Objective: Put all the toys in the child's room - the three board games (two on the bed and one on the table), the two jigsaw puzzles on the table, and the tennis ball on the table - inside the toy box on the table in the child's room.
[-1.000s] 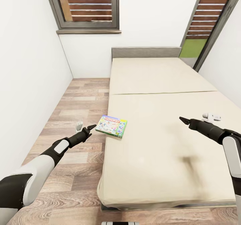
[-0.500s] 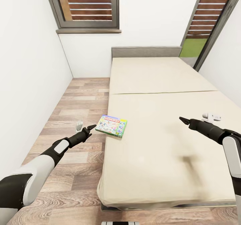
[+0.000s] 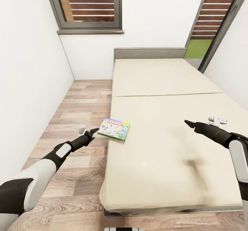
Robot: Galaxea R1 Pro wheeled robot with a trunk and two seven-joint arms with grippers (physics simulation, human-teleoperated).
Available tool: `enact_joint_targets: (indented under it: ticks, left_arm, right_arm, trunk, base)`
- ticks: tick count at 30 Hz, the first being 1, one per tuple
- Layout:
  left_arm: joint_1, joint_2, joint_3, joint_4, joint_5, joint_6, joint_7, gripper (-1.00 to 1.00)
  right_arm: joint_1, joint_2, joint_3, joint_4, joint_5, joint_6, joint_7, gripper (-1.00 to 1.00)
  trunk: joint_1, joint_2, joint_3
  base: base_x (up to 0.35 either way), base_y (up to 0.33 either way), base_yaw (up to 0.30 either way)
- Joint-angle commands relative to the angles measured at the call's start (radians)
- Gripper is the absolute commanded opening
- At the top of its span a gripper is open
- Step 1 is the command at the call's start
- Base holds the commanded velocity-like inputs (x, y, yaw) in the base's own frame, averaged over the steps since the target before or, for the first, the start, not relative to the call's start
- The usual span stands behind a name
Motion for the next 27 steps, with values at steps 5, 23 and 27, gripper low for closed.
enact_joint_targets:
  ticks: [5, 23, 27]
  left_arm:
    - [0.0, 0.0, 0.003, 0.0, 0.004, 0.009, -0.001, 1.0]
    - [0.0, 0.0, 0.002, 0.0, 0.005, 0.009, -0.001, 1.0]
    - [0.0, 0.0, 0.003, 0.0, 0.005, 0.009, -0.001, 1.0]
  right_arm:
    - [-0.001, 0.0, -0.001, 0.0, 0.007, 0.005, 0.008, 1.0]
    - [-0.001, 0.0, -0.001, 0.0, 0.007, 0.005, 0.009, 1.0]
    - [-0.001, 0.0, -0.001, 0.0, 0.007, 0.005, 0.009, 1.0]
  trunk:
    - [0.0, 0.0, -0.001]
    - [0.0, 0.0, -0.001]
    - [0.0, 0.0, -0.001]
  base:
    - [0.0, 0.0, -0.16]
    - [0.0, 0.0, -0.148]
    - [0.0, 0.0, -0.035]
